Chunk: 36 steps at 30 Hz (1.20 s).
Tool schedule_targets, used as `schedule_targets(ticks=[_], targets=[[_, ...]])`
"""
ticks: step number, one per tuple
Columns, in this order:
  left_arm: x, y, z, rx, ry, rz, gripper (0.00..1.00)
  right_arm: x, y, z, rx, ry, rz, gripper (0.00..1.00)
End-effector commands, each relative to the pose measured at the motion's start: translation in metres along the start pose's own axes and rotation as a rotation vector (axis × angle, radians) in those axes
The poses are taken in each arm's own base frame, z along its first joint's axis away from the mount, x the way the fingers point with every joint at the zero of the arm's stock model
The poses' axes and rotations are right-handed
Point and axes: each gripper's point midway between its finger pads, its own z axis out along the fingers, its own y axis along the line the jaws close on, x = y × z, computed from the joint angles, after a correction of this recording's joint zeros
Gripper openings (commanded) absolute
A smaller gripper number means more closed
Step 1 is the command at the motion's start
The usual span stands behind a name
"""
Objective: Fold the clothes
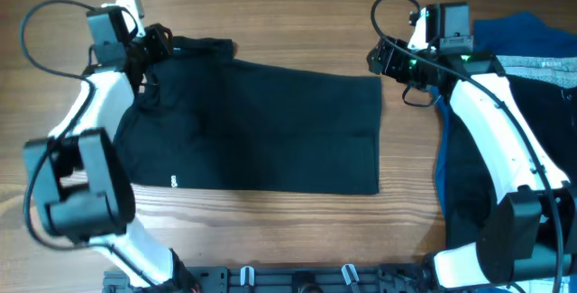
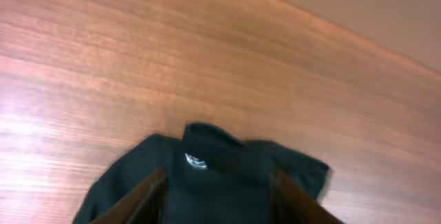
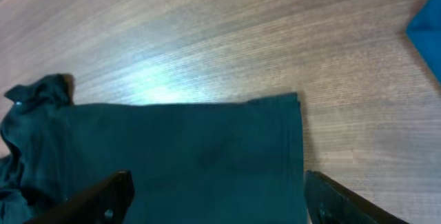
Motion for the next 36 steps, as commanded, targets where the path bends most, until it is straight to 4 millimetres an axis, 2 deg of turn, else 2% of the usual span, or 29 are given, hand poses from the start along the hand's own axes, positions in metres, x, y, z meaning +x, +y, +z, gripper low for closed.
schedule_targets(ticks=[1,5,8,11,15,18,19,23,25,27,29,31,32,36], targets=[[0.012,0.008,0.037,0.011,-0.013,-0.083,0.50,0.003,-0.001,0.003,-0.005,0.023,0.020,0.86],[0.016,0.014,0.061,0.028,-0.055,-0.121,0.54,0.006,-0.002,0.003,0.001,0.035,0.023,0.87],[0.026,0.014,0.071,0.030,-0.038,-0.132,0.56,0.007,-0.003,0.003,0.004,0.041,0.024,0.87],[0.029,0.009,0.077,0.042,-0.046,-0.122,0.55,0.008,-0.004,0.003,0.006,0.045,0.025,0.87],[0.038,-0.002,0.085,0.061,-0.036,-0.105,0.41,0.012,-0.005,0.002,0.013,0.061,0.023,0.88],[0.039,-0.006,0.084,0.071,-0.028,-0.111,0.10,0.015,-0.006,0.002,0.017,0.071,0.026,0.88],[0.036,-0.008,0.081,0.086,-0.030,-0.124,0.04,0.015,-0.007,0.002,0.018,0.073,0.026,0.88],[0.001,-0.022,0.055,0.127,-0.097,-0.142,0.04,0.013,-0.012,0.002,0.049,0.059,0.022,0.89],[-0.020,-0.033,0.033,0.144,-0.132,-0.131,0.04,0.009,-0.021,0.002,0.098,0.037,0.020,0.91],[-0.030,-0.043,0.005,0.140,-0.123,-0.130,0.04,0.006,-0.026,0.004,0.125,0.024,0.019,0.92],[-0.025,-0.044,-0.007,0.122,-0.083,-0.122,0.04,0.006,-0.026,0.006,0.125,0.025,0.019,0.92],[-0.011,-0.037,-0.015,0.069,-0.016,-0.128,0.04,0.006,-0.028,0.011,0.129,0.031,0.020,0.92],[0.003,-0.029,-0.019,0.018,0.041,-0.121,0.04,0.007,-0.029,0.014,0.131,0.038,0.021,0.92],[0.060,0.027,-0.037,-0.302,0.235,-0.150,0.04,0.016,-0.036,0.026,0.149,0.081,0.030,0.92]])
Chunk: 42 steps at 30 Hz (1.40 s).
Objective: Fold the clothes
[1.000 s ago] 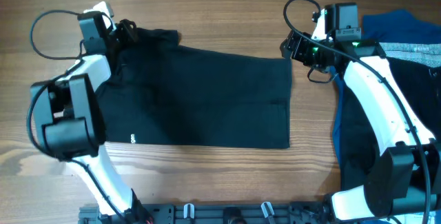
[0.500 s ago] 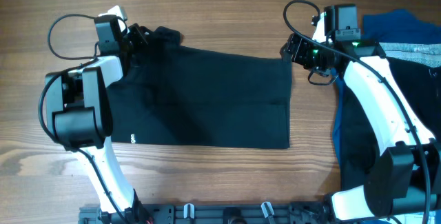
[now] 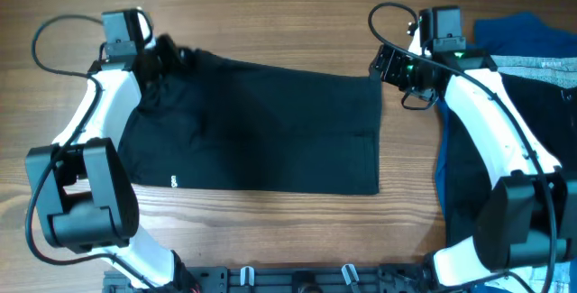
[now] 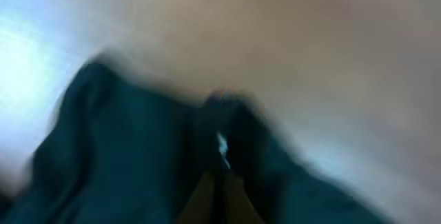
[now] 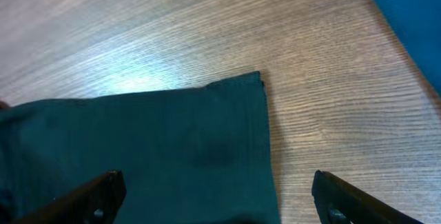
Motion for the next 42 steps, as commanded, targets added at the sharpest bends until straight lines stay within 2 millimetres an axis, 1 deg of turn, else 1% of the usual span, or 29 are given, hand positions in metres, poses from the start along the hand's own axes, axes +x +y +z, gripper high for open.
schedule_targets(ticks=[1,4,7,9,11,12,13,14,15,16,17,18,20,21,22,23,24,26,28,30,32,34,35,37,38,39,40,42], targets=[[0.023,0.054,-0.011,-0.271,0.068,0.003,0.04,0.002,-0.010,0.012,0.039,0.020,0.006,0.92],[0.047,0.064,-0.018,-0.321,0.169,-0.006,0.07,0.003,-0.011,0.013,0.040,0.025,0.005,0.93],[0.067,0.075,-0.026,-0.377,0.246,-0.027,0.11,0.004,-0.011,0.013,0.039,0.033,-0.018,0.94],[0.068,0.072,-0.032,-0.368,0.256,-0.030,0.18,0.005,-0.011,0.013,0.041,0.036,-0.018,0.95],[0.061,0.061,-0.040,-0.323,0.238,-0.034,0.24,0.005,-0.011,0.013,0.041,0.036,-0.019,0.96],[0.055,0.052,-0.046,-0.291,0.218,-0.035,0.26,0.005,-0.011,0.013,0.041,0.036,-0.021,0.96],[0.044,0.042,-0.055,-0.251,0.179,-0.032,0.27,0.005,-0.011,0.013,0.041,0.037,-0.024,0.97],[0.036,0.033,-0.060,-0.215,0.145,-0.029,0.26,0.005,-0.011,0.013,0.041,0.037,-0.024,0.97],[0.027,0.022,-0.063,-0.170,0.106,-0.021,0.23,0.005,-0.011,0.013,0.041,0.037,-0.024,0.97],[0.021,0.016,-0.062,-0.149,0.081,-0.012,0.22,0.006,-0.011,0.014,0.042,0.039,-0.024,0.98],[0.018,0.011,-0.060,-0.132,0.067,0.003,0.22,0.006,-0.011,0.014,0.042,0.039,-0.024,0.98],[0.018,0.006,-0.051,-0.122,0.065,0.023,0.22,0.006,-0.011,0.014,0.042,0.039,-0.024,0.98],[0.026,-0.010,-0.030,-0.064,0.093,0.124,0.22,0.006,-0.011,0.014,0.042,0.039,-0.024,0.98],[0.033,-0.014,-0.016,-0.051,0.114,0.166,0.22,0.006,-0.012,0.014,0.043,0.042,-0.024,0.98],[0.042,-0.014,-0.003,-0.054,0.143,0.185,0.23,0.007,-0.012,0.014,0.045,0.046,-0.023,0.98],[0.050,-0.012,0.006,-0.061,0.170,0.196,0.24,0.009,-0.013,0.013,0.048,0.052,-0.021,0.98],[0.055,-0.009,0.013,-0.067,0.187,0.197,0.27,0.010,-0.013,0.013,0.050,0.057,-0.021,0.98],[0.056,-0.007,0.022,-0.067,0.187,0.197,0.35,0.011,-0.014,0.013,0.050,0.060,-0.020,0.98],[0.050,-0.010,0.026,-0.056,0.160,0.205,0.38,0.011,-0.014,0.013,0.051,0.060,-0.020,0.98],[0.046,-0.012,0.029,-0.046,0.142,0.238,0.38,0.012,-0.014,0.013,0.052,0.063,-0.020,0.98],[0.049,-0.012,0.033,-0.038,0.154,0.235,0.37,0.013,-0.014,0.013,0.054,0.067,-0.019,0.98],[0.055,-0.007,0.040,-0.045,0.174,0.232,0.35,0.014,-0.015,0.013,0.057,0.073,-0.018,0.98],[0.059,-0.004,0.045,-0.051,0.188,0.230,0.32,0.014,-0.015,0.013,0.056,0.074,-0.024,0.98],[0.061,-0.008,0.045,-0.029,0.198,0.227,0.20,0.015,-0.015,0.013,0.057,0.077,-0.036,0.98],[0.061,-0.012,0.043,-0.010,0.199,0.226,0.14,0.016,-0.016,0.013,0.059,0.080,-0.035,0.98],[0.061,-0.022,0.038,0.040,0.203,0.224,0.05,0.017,-0.016,0.013,0.061,0.085,-0.034,0.98],[0.060,-0.027,0.033,0.063,0.202,0.224,0.04,0.018,-0.017,0.013,0.062,0.088,-0.033,0.98],[0.053,-0.041,0.016,0.113,0.182,0.228,0.04,0.019,-0.017,0.013,0.064,0.094,-0.033,0.98]])
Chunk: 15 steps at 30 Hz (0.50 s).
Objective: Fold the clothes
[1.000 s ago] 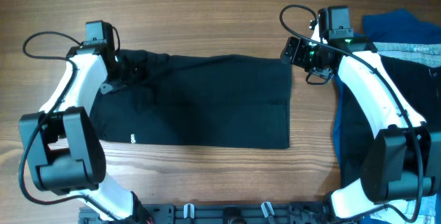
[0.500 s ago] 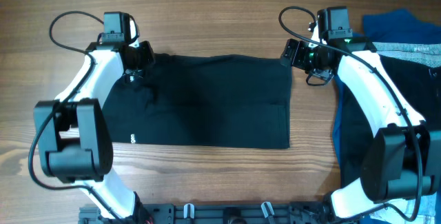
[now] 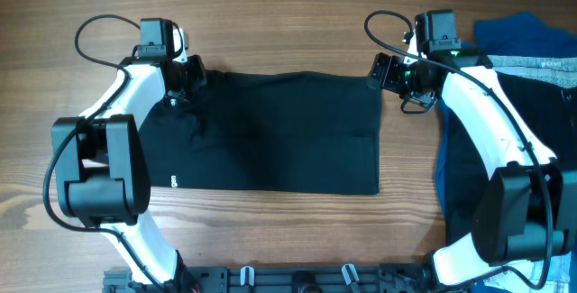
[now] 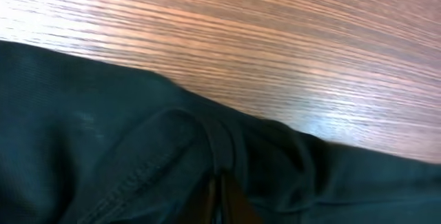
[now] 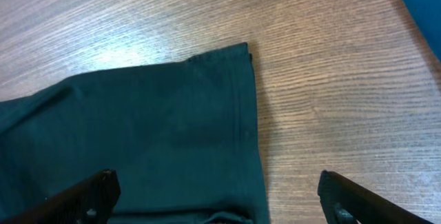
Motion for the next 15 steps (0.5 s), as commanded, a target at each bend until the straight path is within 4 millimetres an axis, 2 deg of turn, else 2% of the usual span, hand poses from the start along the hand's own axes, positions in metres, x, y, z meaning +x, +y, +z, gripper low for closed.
schedule_targets(ticks=[1,3,5,6,10,11,13,14,15], targets=[[-0.017,-0.031,-0.039,0.128,-0.060,0.021,0.04,0.000,-0.007,0.003,0.028,0.008,-0.013,0.98],[-0.024,-0.044,-0.062,0.156,-0.102,0.043,0.04,0.001,-0.007,0.003,0.029,0.011,-0.013,0.98],[-0.019,-0.054,-0.077,0.163,-0.098,0.057,0.04,0.001,-0.007,0.003,0.029,0.011,-0.011,0.98],[-0.013,-0.055,-0.078,0.161,-0.080,0.057,0.04,0.001,-0.007,0.003,0.029,0.011,-0.011,0.98],[0.030,-0.056,-0.071,0.126,0.089,0.045,0.04,0.001,-0.007,0.003,0.029,0.011,-0.012,0.98],[0.042,-0.057,-0.071,0.118,0.131,0.046,0.10,0.001,-0.007,0.003,0.029,0.010,-0.012,0.98],[0.051,-0.057,-0.071,0.105,0.165,0.047,0.13,0.001,-0.007,0.003,0.029,0.010,-0.012,0.98],[0.051,-0.052,-0.070,0.075,0.161,0.049,0.13,0.001,-0.007,0.003,0.029,0.010,-0.012,0.98],[0.046,-0.039,-0.069,-0.005,0.134,0.055,0.13,0.001,-0.007,0.003,0.029,0.010,-0.012,0.98]])
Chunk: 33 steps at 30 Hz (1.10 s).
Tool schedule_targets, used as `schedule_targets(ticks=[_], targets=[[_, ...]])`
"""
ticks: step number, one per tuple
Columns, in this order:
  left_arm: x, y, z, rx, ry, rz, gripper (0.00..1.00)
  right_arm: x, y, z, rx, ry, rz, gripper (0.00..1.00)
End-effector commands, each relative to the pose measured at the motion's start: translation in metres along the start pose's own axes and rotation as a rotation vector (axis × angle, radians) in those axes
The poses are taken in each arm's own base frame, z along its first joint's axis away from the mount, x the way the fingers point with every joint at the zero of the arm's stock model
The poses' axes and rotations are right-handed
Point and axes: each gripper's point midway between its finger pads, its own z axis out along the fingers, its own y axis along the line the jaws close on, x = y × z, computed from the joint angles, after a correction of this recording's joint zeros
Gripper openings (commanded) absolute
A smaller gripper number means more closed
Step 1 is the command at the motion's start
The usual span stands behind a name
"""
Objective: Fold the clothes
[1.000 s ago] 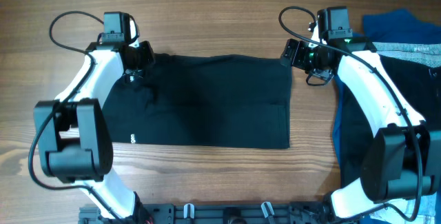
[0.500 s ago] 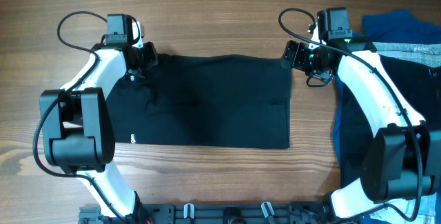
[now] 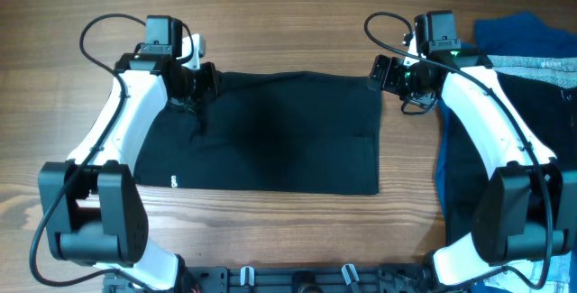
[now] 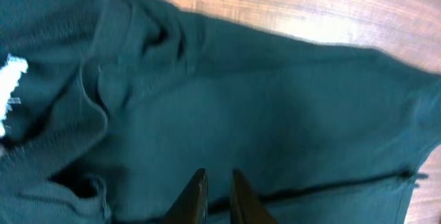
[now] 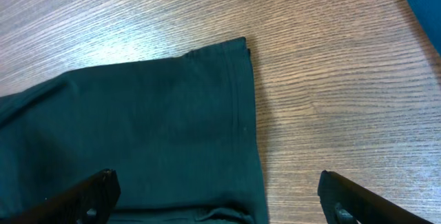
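Note:
A black garment (image 3: 270, 135) lies spread flat on the wooden table, with a small white mark (image 3: 173, 181) near its front left. My left gripper (image 3: 204, 82) hovers over its back left part; in the left wrist view the left gripper (image 4: 218, 182) shows only a narrow gap between its fingers, with nothing in it, above rumpled cloth and a white label (image 4: 9, 72). My right gripper (image 3: 380, 70) is at the garment's back right corner (image 5: 241, 45); in the right wrist view the right gripper (image 5: 220, 200) stands wide open around that hem, holding nothing.
A pile of other clothes lies at the right edge: a blue piece (image 3: 516, 33), a grey band (image 3: 541, 62) and a dark piece (image 3: 561, 131). The arms' mounting rail (image 3: 297, 279) runs along the front edge. Bare wood (image 3: 297, 13) surrounds the garment.
My left gripper was shut on a fold at the garment's back left edge; now it sits a little further right over the cloth with its fingers slightly parted. The right arm has hardly moved.
A sleeve stuck out bunched at the back left, with my left gripper open behind it. Then the gripper was shut on that cloth. Later the sleeve lay drawn in over the garment, leaving a straight back edge. The right gripper stayed open at the back right corner.

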Motion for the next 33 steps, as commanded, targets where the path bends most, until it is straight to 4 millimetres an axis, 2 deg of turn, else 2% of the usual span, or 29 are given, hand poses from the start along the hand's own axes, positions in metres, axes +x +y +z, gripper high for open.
schedule_targets(ticks=[1,3,5,6,10,12,14,15,17,20,22,24,26,29,33], targets=[[-0.009,0.038,-0.002,-0.226,-0.051,0.002,0.13,-0.002,-0.006,0.003,0.025,0.000,-0.014,0.98],[-0.017,0.074,-0.013,-0.420,-0.097,-0.011,0.28,-0.002,-0.006,0.003,0.025,0.000,-0.014,0.98],[-0.016,0.093,-0.018,-0.462,-0.093,-0.055,0.40,-0.002,-0.006,0.003,0.025,0.000,-0.013,0.98],[-0.013,0.099,-0.019,-0.459,-0.085,-0.101,0.42,-0.001,-0.006,0.003,0.025,0.000,-0.013,0.98],[-0.001,0.102,-0.018,-0.247,-0.015,-0.265,0.35,-0.002,-0.006,0.003,0.025,0.000,-0.014,0.98],[0.003,0.116,-0.019,-0.252,-0.001,-0.346,0.34,-0.001,-0.006,0.003,0.025,0.001,-0.014,0.98],[0.009,0.121,-0.012,-0.237,0.029,-0.372,0.33,-0.001,-0.006,0.003,0.025,0.001,-0.014,0.99],[0.015,0.121,0.002,-0.199,0.062,-0.388,0.32,-0.001,-0.006,0.003,0.025,0.001,-0.013,0.99],[0.016,0.117,0.015,-0.152,0.072,-0.391,0.31,-0.001,-0.006,0.003,0.025,0.001,-0.014,0.99],[0.001,0.110,0.027,-0.074,0.031,-0.376,0.31,-0.002,-0.006,0.003,0.025,0.000,-0.014,0.99],[-0.009,0.110,0.028,-0.066,-0.007,-0.362,0.30,-0.002,-0.006,0.003,0.025,0.000,-0.014,0.99],[-0.021,0.104,0.028,-0.023,-0.048,-0.336,0.21,-0.001,-0.006,0.003,0.025,0.001,-0.014,0.99],[-0.020,0.101,0.025,-0.011,-0.044,-0.333,0.04,-0.001,-0.006,0.003,0.025,0.001,-0.014,0.99],[-0.026,0.098,0.002,-0.036,-0.096,-0.318,0.04,-0.002,-0.007,0.003,0.029,-0.004,-0.014,0.99],[-0.040,0.106,-0.036,-0.145,-0.218,-0.292,0.07,-0.006,-0.005,0.003,0.022,-0.019,-0.016,0.99]])
